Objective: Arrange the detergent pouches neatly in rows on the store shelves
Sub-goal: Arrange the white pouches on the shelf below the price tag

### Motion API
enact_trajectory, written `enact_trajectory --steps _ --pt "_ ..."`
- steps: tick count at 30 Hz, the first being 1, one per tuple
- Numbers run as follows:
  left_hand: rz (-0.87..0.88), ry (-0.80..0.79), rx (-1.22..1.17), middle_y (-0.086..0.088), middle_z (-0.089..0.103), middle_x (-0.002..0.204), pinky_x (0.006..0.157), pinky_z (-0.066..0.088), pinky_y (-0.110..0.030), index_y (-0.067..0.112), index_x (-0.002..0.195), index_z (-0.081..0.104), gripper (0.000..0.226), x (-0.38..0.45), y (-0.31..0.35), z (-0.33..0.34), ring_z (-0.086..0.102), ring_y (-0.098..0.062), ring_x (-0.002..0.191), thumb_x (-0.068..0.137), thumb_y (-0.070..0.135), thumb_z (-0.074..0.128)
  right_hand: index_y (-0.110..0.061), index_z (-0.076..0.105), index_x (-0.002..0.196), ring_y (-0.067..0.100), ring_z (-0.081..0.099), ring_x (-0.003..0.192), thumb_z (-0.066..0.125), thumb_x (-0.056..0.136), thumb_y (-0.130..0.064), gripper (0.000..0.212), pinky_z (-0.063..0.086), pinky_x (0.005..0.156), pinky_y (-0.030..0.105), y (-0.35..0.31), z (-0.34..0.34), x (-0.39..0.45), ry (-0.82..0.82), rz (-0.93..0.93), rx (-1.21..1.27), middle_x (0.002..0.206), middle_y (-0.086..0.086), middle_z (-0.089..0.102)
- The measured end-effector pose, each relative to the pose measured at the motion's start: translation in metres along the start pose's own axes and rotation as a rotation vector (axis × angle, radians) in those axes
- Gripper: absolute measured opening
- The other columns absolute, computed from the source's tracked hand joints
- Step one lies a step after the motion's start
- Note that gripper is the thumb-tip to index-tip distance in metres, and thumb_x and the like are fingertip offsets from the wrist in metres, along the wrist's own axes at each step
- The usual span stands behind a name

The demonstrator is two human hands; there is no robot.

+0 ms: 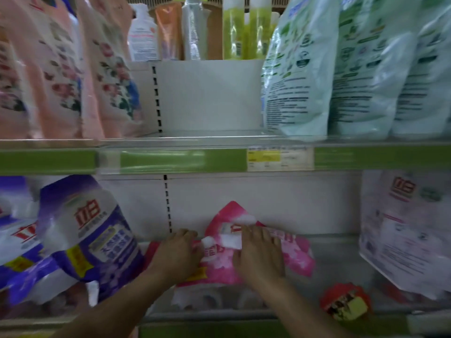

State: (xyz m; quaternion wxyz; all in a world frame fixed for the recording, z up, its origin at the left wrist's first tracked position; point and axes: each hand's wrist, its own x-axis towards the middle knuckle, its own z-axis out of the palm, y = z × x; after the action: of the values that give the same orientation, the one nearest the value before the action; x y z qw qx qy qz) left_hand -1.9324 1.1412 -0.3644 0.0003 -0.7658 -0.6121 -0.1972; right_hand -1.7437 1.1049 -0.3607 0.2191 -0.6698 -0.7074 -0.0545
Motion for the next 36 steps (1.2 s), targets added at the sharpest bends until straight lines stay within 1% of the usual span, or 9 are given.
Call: enact_trajectory --steps 4,8,11,14,18,22,27,32,36 --pt "-0.105 -0.026 -0.241 -0.011 0.069 0.106 0.077 0.05 -0.033 0.01 0.103 0.066 0.025 0.028 0.013 0.014 0.064 -0.028 0.093 0.092 0.027 0.051 -0.001 0.054 0.127 0.034 0.058 0.111 0.048 0.086 -0.025 0.048 0.047 0.089 0.044 0.013 0.008 0.009 -0.034 -0.096 -0.241 0.125 0.023 0.059" --pt "-0.276 0.088 -0.784 -0.016 0.069 0.094 0.064 0.052 -0.038 0.007 0.106 0.062 0.019 0.052 0.02 0.009 0.066 -0.035 0.074 0.094 0.013 0.049 -0.01 0.072 0.073 0.018 0.066 0.052 0.076 0.067 -0.017 0.009 0.046 0.046 0.025 0.015 -0.004 0.017 0.029 -0.202 -0.274 0.063 0.008 0.07" --pt "-0.335 0.125 -1.038 -0.016 0.068 0.095 0.052 0.042 -0.031 0.01 0.112 0.055 0.017 0.069 0.028 0.004 0.062 -0.033 0.062 0.099 0.012 0.045 -0.012 0.066 0.094 0.029 0.069 0.08 0.048 0.092 -0.026 0.023 0.051 0.067 0.034 0.038 -0.02 0.025 0.159 0.045 0.012 0.087 0.011 0.071" --pt "-0.318 0.041 -1.044 -0.016 0.07 0.097 0.042 0.038 -0.026 0.003 0.112 0.059 0.019 0.086 0.052 0.016 0.055 -0.027 0.052 0.097 0.009 0.047 -0.01 0.067 0.084 0.035 0.067 0.071 0.04 0.094 -0.031 0.036 0.05 0.063 0.036 0.073 -0.036 0.024 0.479 0.151 0.296 0.076 0.016 0.071" --pt "-0.198 -0.185 -1.147 -0.011 0.068 0.107 0.036 0.033 -0.02 0.006 0.114 0.062 0.025 0.108 0.112 0.036 0.061 -0.028 0.049 0.09 0.011 0.058 -0.011 0.069 0.086 0.019 0.063 0.067 0.049 0.097 -0.025 0.027 0.052 0.066 0.039 0.122 -0.055 0.007 0.584 0.315 0.665 0.073 0.01 0.07" --pt "-0.135 -0.338 -1.306 -0.014 0.069 0.089 0.038 0.027 -0.018 0.011 0.105 0.065 0.022 0.127 0.171 0.044 0.055 -0.023 0.043 0.091 0.011 0.048 -0.013 0.06 0.075 0.017 0.055 0.058 0.045 0.096 -0.039 0.037 0.046 0.056 0.041 0.166 -0.064 -0.014 0.639 0.339 0.605 0.06 0.011 0.059" --pt "-0.086 -0.441 -1.378 -0.01 0.054 0.067 0.044 0.021 -0.022 0.013 0.067 0.07 0.033 0.146 0.199 0.058 0.033 -0.018 0.046 0.085 0.013 0.041 -0.036 0.05 0.13 0.009 0.065 0.089 0.055 0.084 -0.052 0.049 0.054 0.077 0.029 0.2 -0.071 -0.033 0.397 0.352 0.425 0.1 -0.011 0.072" --pt "0.117 -0.722 -1.533 -0.017 0.063 0.085 0.072 0.044 -0.038 0.005 0.099 0.07 0.031 0.154 0.206 0.06 0.053 -0.027 0.07 0.078 0.017 0.051 -0.026 0.063 0.118 0.015 0.067 0.096 0.05 0.092 -0.046 0.035 0.054 0.083 0.033 0.214 -0.074 -0.035 0.373 0.466 0.355 0.107 -0.003 0.073" --pt "0.048 -0.573 -1.593 -0.009 0.06 0.068 0.066 0.054 -0.032 0.001 0.097 0.062 0.014 0.164 0.222 0.071 0.052 -0.018 0.06 0.091 0.014 0.059 -0.016 0.069 0.104 0.016 0.067 0.091 0.045 0.096 -0.043 0.037 0.052 0.082 0.03 0.211 -0.078 -0.034 0.349 0.489 0.312 0.099 0.001 0.074"
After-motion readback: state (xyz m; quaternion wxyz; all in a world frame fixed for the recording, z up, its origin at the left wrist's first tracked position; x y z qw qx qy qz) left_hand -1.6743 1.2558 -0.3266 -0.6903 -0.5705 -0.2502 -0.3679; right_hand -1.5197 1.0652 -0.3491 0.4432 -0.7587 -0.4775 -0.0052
